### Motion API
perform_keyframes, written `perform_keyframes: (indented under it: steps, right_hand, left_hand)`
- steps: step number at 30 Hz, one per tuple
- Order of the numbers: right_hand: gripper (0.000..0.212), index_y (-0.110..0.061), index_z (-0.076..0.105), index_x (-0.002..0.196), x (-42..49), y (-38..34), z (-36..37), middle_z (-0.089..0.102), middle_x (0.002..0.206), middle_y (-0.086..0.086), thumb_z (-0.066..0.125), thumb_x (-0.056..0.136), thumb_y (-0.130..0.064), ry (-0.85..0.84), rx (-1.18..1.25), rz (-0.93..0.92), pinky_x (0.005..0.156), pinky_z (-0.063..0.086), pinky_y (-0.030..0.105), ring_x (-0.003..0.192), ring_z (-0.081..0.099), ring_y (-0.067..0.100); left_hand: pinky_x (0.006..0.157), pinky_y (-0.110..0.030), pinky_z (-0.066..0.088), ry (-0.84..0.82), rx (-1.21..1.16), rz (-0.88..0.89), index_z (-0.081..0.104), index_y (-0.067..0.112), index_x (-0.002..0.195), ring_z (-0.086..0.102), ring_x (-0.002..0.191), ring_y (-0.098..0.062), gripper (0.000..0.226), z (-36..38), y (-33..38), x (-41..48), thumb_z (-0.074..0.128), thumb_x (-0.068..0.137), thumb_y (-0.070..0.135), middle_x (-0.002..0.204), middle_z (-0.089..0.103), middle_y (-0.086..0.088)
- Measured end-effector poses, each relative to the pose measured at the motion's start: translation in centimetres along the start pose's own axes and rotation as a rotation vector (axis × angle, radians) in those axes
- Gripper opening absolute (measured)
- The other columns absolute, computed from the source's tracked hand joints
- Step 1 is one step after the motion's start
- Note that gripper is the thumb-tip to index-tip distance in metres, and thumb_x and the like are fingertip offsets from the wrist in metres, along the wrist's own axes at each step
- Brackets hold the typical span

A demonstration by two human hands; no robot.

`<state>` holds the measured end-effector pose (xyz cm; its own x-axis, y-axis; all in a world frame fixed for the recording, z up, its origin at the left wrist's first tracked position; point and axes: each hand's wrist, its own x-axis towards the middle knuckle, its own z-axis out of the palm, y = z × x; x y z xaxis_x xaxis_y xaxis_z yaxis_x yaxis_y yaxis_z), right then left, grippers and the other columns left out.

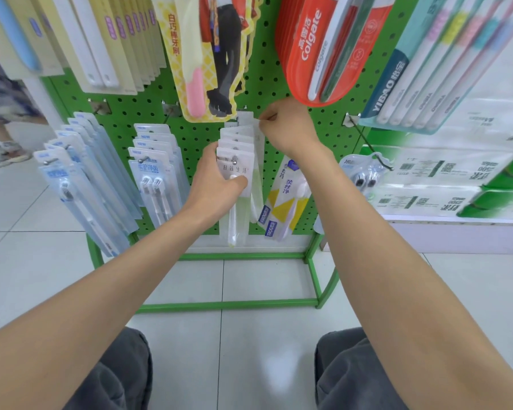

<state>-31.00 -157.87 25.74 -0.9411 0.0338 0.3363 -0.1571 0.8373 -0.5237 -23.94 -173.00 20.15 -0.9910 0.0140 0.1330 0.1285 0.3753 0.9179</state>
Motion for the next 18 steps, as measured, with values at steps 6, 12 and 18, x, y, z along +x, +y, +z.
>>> perform_keyframes:
  steps: [6,12,18]
  right_hand:
    - [0.026,-0.01,0.068,0.108,-1.8,0.0,-0.2,0.069,0.098,0.006,0.051,0.089,-0.012,0.091,0.011,0.003,0.077,0.054,0.036,0.089,0.064,0.025]
    - [0.032,-0.011,0.062,0.116,-4.2,-0.1,0.1,0.065,0.081,0.007,0.049,0.087,-0.007,0.119,-0.054,-0.042,0.067,0.055,0.039,0.075,0.063,0.031]
    - [0.032,-0.014,0.064,0.111,-5.6,-0.3,0.1,0.067,0.088,0.01,0.05,0.083,-0.013,0.184,-0.158,-0.073,0.062,0.047,0.032,0.08,0.061,0.029]
  left_hand:
    - [0.061,0.003,0.037,0.0,0.004,0.01,0.039,0.023,0.131,0.054,0.089,0.008,0.057,0.1,0.2,-0.6,0.064,0.083,0.004,0.111,0.055,0.01]
    - [0.095,-0.033,0.048,0.013,0.061,0.011,0.04,0.021,0.133,0.052,0.117,-0.019,0.074,0.5,-0.1,-1.4,0.07,0.065,0.025,0.124,0.05,0.0]
    - [0.102,-0.046,0.048,0.05,0.074,-0.019,0.029,0.026,0.146,0.05,0.126,-0.023,0.104,0.3,-0.8,-1.9,0.068,0.052,0.047,0.14,0.045,-0.004]
